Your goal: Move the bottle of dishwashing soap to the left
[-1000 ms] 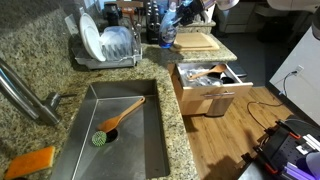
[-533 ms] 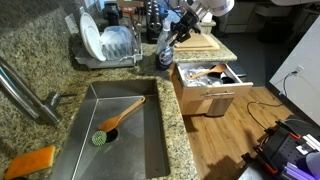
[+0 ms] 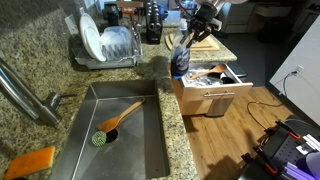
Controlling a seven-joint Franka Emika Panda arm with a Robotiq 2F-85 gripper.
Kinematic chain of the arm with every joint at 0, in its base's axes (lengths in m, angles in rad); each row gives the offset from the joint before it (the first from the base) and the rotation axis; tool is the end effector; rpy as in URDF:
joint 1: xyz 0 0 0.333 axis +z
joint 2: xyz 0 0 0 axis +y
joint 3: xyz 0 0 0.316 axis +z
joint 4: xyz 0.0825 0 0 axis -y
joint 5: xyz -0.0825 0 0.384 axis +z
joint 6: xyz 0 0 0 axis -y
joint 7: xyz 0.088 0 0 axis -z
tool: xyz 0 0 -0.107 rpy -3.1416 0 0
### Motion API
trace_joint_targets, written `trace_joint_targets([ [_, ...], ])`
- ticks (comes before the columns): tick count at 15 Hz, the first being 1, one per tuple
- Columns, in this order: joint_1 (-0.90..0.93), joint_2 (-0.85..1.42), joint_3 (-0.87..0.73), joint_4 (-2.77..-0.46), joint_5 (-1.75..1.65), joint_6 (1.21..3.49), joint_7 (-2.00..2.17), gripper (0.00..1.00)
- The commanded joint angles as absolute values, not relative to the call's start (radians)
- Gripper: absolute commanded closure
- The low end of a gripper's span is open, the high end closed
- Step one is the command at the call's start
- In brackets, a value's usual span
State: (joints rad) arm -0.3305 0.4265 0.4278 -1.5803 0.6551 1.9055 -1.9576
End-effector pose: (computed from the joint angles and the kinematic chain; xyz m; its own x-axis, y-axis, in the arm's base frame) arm 0.6661 0.0703 0.4267 -0.1896 0.6898 0.6987 0.9812 0.1584 0.1099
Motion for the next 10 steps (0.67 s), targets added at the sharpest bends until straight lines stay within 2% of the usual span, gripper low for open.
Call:
trace_joint_targets([
  [1,-0.245,0.252,0.331,-1.761,0.784,1.879,-2.035,0.86],
  [10,-0.061,0.283,0.195,-1.845,1.004,1.943,-2.328,0.86],
])
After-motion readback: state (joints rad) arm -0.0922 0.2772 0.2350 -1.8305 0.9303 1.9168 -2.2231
